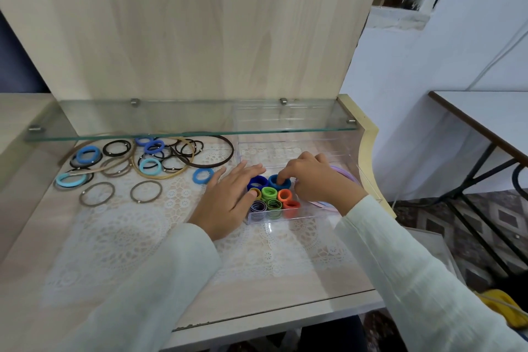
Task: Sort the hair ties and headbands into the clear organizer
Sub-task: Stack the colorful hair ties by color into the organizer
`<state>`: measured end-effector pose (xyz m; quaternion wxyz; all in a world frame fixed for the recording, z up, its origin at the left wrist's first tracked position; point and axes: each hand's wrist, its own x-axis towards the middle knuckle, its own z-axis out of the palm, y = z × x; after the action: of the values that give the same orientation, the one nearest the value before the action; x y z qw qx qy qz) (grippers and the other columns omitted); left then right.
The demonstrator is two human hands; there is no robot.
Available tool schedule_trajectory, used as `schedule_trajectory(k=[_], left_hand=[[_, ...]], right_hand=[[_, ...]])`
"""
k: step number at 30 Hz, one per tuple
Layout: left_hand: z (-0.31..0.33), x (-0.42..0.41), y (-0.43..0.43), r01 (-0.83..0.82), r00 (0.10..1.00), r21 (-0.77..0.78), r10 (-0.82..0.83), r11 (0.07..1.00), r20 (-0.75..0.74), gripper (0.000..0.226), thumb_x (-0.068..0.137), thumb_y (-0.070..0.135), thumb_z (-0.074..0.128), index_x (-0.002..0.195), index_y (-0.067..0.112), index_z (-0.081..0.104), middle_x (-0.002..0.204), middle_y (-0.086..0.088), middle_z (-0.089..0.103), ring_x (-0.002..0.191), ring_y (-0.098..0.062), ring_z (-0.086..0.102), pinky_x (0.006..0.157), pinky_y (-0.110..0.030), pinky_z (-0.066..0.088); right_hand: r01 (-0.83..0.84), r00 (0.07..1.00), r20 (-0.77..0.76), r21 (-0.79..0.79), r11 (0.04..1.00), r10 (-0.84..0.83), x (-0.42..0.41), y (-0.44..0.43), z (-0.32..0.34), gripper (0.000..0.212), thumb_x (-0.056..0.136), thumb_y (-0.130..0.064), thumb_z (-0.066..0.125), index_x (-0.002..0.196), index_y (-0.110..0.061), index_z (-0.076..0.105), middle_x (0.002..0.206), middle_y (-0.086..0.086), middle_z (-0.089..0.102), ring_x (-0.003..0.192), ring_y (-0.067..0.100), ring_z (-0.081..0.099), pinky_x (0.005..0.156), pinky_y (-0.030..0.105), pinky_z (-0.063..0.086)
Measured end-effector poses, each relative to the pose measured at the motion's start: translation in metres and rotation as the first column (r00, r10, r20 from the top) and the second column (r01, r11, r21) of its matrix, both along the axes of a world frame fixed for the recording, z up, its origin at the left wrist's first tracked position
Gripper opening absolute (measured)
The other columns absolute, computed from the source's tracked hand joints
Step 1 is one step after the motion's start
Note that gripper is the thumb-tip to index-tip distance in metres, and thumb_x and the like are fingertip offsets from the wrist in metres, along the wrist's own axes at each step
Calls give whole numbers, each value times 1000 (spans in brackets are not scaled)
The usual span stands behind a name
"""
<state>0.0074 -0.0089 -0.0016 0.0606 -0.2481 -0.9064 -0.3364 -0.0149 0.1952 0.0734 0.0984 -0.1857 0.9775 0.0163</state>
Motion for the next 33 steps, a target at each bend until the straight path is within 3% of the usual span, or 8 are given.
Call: schedule_trajectory(k=[6, 12, 19, 23, 27, 33], left_hand=[[-1, -1, 0, -4, 1000, -15, 4, 1000, 2, 56, 93, 45, 22, 146, 36, 36, 152, 19, 38, 145, 6, 10, 122, -38, 3], [-1, -1, 0, -1, 1000, -16, 1, 1000, -4, 58, 91, 47, 19, 146, 35, 37, 152, 18, 38, 148, 0, 13, 122, -39, 4], [-2, -2, 0, -27, 1000, -18, 26, 999, -11, 50, 97, 36, 28, 146, 32, 38, 155, 16, 35, 148, -1, 15, 122, -39, 7], [-3, -1, 1, -94, 994, -35, 92, 995, -64, 51, 96, 37, 26, 143, 31, 42, 153, 15, 39, 147, -4, 21, 122, -38, 12], [1, 2, 2, -142, 986, -70, 134, 987, -98, 57, 93, 45, 21, 141, 28, 46, 150, 11, 44, 142, -7, 31, 117, -34, 18], [2, 2, 4, -105, 987, -176, 81, 979, -139, 61, 92, 47, 17, 143, 29, 44, 151, 12, 42, 144, -8, 28, 114, -31, 21]], right_hand=[[-9, 1000, -12, 18, 1000, 9, 0, -2, 0, 46, 89, -7, 49, 120, -39, 59, 129, -4, 52, 116, 22, 35, 89, 37, 23], [-16, 999, -39, 32, 999, 17, -1, -4, -4, 48, 88, -6, 50, 121, -40, 58, 131, -5, 50, 117, 22, 35, 92, 39, 25], [19, 998, -64, -18, 1000, -20, -2, -3, -2, 49, 86, -3, 50, 115, -40, 62, 131, -6, 50, 119, 21, 34, 91, 38, 24], [67, 992, -94, -151, 986, -82, 0, 3, -2, 57, 82, 6, 44, 109, -41, 63, 132, -7, 50, 121, 19, 33, 96, 39, 23], [129, 974, -136, -330, 935, -182, 6, 11, -11, 52, 83, 4, 41, 104, -37, 64, 127, -10, 53, 118, 16, 37, 95, 36, 24], [119, 900, -270, -604, 788, -343, 19, 3, -39, 32, 86, -6, 48, 101, -27, 66, 113, -6, 61, 104, 17, 49, 89, 43, 43]])
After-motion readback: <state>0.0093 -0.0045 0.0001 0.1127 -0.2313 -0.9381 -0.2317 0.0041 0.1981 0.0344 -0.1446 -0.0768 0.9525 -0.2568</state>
